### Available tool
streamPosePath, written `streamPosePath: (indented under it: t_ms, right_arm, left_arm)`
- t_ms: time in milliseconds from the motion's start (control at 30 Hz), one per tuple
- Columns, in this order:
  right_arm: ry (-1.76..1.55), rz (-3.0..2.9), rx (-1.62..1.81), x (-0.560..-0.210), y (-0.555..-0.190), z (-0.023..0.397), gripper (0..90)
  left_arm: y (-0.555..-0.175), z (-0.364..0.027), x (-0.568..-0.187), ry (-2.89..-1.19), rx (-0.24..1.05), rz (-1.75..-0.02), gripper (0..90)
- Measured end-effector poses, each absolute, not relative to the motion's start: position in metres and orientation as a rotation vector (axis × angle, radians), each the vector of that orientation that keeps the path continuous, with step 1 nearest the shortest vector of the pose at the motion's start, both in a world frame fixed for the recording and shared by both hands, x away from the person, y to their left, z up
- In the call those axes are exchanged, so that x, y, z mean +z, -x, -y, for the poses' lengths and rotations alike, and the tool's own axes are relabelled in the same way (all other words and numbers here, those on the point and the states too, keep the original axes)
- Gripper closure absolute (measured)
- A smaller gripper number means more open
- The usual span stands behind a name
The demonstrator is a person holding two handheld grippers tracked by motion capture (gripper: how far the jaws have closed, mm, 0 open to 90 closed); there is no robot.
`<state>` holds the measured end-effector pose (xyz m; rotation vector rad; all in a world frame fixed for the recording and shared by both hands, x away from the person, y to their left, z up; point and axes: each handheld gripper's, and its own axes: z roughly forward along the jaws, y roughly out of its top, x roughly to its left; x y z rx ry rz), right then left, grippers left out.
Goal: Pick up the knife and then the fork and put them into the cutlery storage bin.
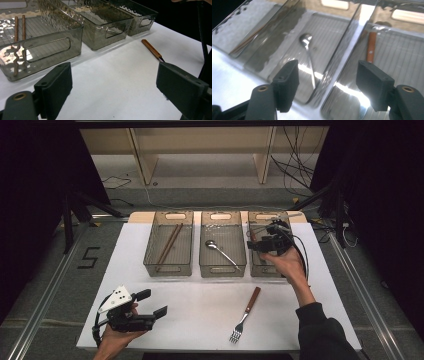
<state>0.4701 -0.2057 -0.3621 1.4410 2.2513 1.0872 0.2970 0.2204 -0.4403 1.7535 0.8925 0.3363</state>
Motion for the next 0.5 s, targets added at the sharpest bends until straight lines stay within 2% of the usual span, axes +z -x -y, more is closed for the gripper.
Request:
streamPosePath:
  t_ms: [267,500]
  right_arm:
    - [-1.353,-2.308,1.14,-0.367,-0.435,0.205,33.7]
    - [-1.312,-2.38,1.133,-0.386,-0.414,0.2,35.7]
  left_arm:
    - [-0.297,-0.22,-0.44,-1.755,0.335,-0.894,13.1]
    - [-0.297,-0.22,-0.441,-1.752,0.336,-0.892,13.2]
